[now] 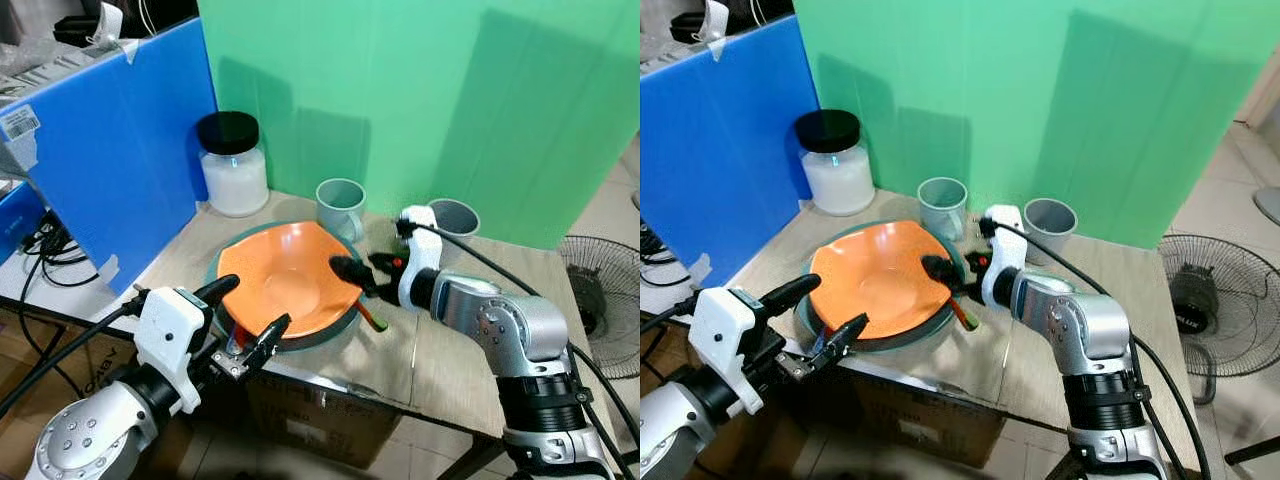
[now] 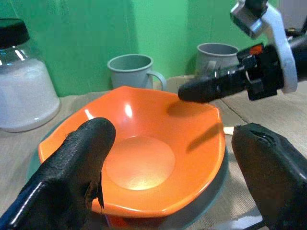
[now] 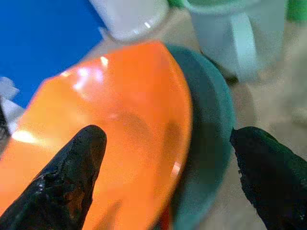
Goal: Setting the table
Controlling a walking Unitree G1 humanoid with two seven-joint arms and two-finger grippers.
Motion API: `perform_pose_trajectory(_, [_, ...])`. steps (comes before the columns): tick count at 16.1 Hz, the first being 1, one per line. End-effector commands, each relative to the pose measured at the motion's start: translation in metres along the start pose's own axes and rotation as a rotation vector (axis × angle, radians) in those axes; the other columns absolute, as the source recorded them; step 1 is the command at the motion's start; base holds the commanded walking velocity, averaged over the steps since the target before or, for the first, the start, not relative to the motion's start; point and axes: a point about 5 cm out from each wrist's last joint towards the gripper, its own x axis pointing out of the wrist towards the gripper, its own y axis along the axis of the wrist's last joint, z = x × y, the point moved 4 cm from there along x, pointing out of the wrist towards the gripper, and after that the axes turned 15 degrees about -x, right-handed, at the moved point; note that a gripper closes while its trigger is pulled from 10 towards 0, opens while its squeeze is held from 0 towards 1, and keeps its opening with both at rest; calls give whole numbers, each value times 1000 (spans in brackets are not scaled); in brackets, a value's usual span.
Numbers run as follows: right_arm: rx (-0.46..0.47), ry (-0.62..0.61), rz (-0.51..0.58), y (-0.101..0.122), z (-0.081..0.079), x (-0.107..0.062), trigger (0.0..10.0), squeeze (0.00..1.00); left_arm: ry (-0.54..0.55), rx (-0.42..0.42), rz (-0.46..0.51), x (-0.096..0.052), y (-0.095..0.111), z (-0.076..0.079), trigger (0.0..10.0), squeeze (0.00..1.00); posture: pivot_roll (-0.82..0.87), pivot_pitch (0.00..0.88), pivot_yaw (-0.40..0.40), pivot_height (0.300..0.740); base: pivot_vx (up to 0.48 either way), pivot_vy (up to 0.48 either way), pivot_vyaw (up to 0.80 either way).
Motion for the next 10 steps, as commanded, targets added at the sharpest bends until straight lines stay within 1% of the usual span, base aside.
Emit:
perform_pose_trajectory(1, [12, 9, -3, 8, -2, 1, 9216, 0, -19, 3, 0, -2, 3, 3, 10000, 0, -2, 0, -10, 740, 0, 0, 0])
perform_pose_trajectory(2, [45, 29, 0, 10, -5, 1, 4431, 0, -20, 0, -2, -2, 3, 3, 10000, 0, -2, 0, -10, 740, 0, 0, 0])
perform_pose_trajectory(3, [62, 44, -6, 11, -7, 1, 0, 0, -22, -2, -6, -3, 3, 4, 10000, 0, -2, 0, -11, 740, 0, 0, 0])
perform_pose_trajectory(4, [63, 54, -16, 11, -8, 1, 0, 0, -25, -3, -11, -3, 2, 4, 10000, 0, -3, 0, -11, 740, 0, 0, 0])
perform_pose_trajectory(6, [99, 70, -8, 13, -10, 1, 0, 0, -24, -5, -15, -4, 1, 4, 10000, 0, -4, 0, -11, 740, 0, 0, 0])
perform_pose_trajectory(10, [116, 92, -30, 10, -13, 1, 0, 0, -25, -5, -21, -3, -1, 4, 10000, 0, -6, 0, -9, 740, 0, 0, 0])
